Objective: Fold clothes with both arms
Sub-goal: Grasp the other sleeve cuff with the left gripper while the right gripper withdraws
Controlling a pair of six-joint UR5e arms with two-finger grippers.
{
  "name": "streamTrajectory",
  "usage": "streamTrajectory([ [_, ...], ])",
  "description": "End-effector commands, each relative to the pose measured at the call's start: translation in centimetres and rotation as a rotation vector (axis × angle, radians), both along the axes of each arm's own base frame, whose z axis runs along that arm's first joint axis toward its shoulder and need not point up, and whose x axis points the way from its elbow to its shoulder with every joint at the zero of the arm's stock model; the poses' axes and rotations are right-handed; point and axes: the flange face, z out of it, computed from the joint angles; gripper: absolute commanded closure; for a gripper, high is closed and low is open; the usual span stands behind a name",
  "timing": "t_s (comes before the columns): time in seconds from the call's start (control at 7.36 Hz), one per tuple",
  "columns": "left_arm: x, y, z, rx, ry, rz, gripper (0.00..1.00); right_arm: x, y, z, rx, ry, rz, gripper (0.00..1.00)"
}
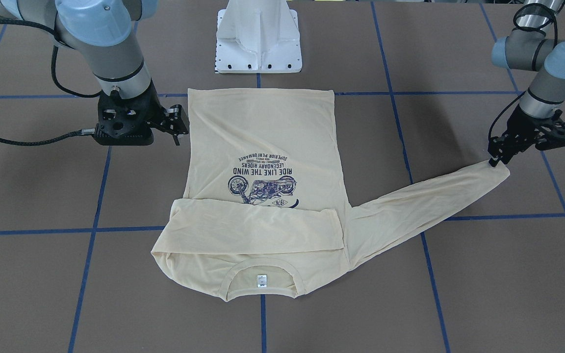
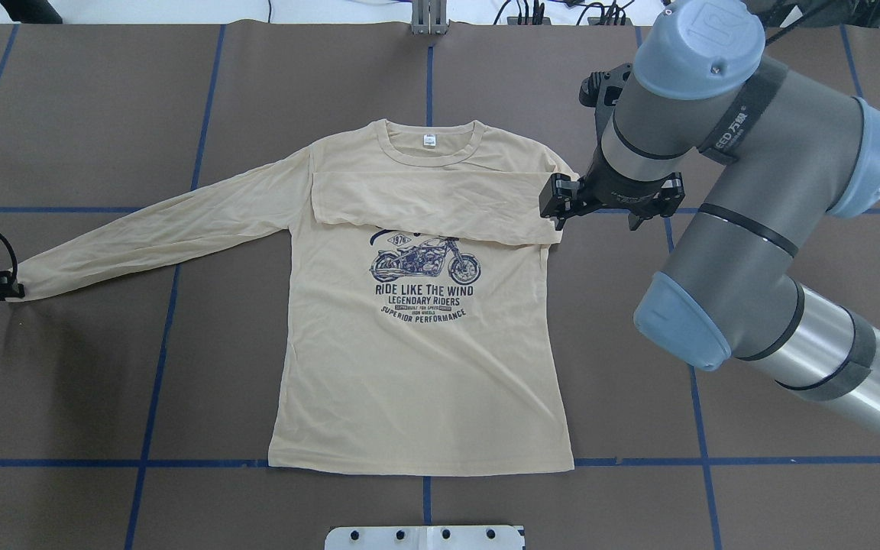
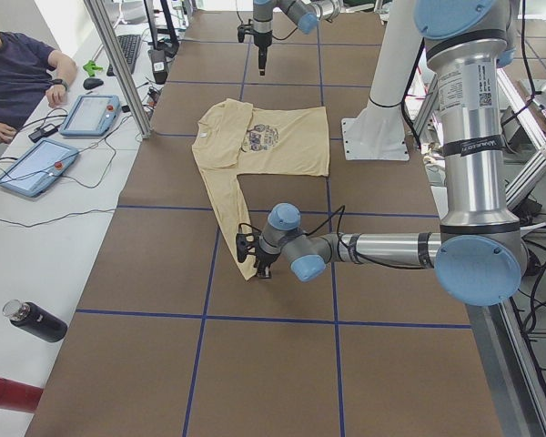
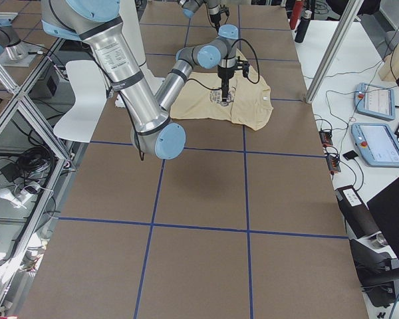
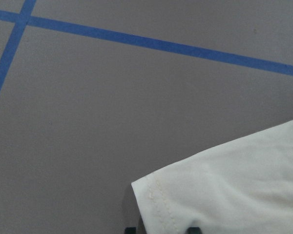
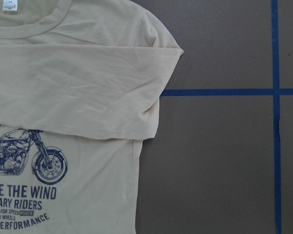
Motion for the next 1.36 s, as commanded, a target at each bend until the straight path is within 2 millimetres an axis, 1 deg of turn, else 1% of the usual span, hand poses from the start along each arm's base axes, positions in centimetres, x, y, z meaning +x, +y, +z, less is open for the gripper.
streamTrajectory([
  [0.0,0.1,0.0,-1.1,0.012,0.017,0.005,1.00,0.1,-0.1,0.2,-0.002,0.003,0.002,0.00],
  [0.14,0.0,0.1,-1.3,0.016,0.022,0.006,1.00,0.2,0.0,0.8,-0.007,0.006,0.001,0.00],
  [0.27,0.0,0.2,-2.3,0.021,0.040,0.006,1.00,0.3,0.1,1.3,-0.012,0.011,0.002,0.00],
  [0.41,0.3,0.5,-4.1,0.020,0.094,0.048,1.00,1.0,0.7,2.3,-0.017,0.015,0.000,0.00],
  [0.54,0.3,0.8,-5.9,0.015,0.144,0.080,1.00,1.6,1.2,2.8,-0.016,0.016,0.001,0.00],
  [0.68,0.6,0.6,-7.5,0.037,0.165,0.085,1.00,1.7,1.1,2.9,-0.017,0.018,0.001,0.00],
  [0.82,0.7,0.5,-9.4,0.064,0.193,0.092,1.00,2.2,1.1,3.9,0.003,0.029,-0.026,0.00],
  [0.95,0.6,0.0,-11.6,0.062,0.255,0.121,1.00,3.4,1.6,5.7,0.009,0.047,-0.043,0.00],
  [1.09,0.4,-1.7,-14.6,0.029,0.340,0.118,1.00,5.0,1.7,7.2,0.023,0.062,-0.059,0.00],
  [1.22,1.0,-2.9,-17.7,0.004,0.413,0.129,1.00,6.1,1.6,8.9,0.027,0.084,-0.076,0.00],
])
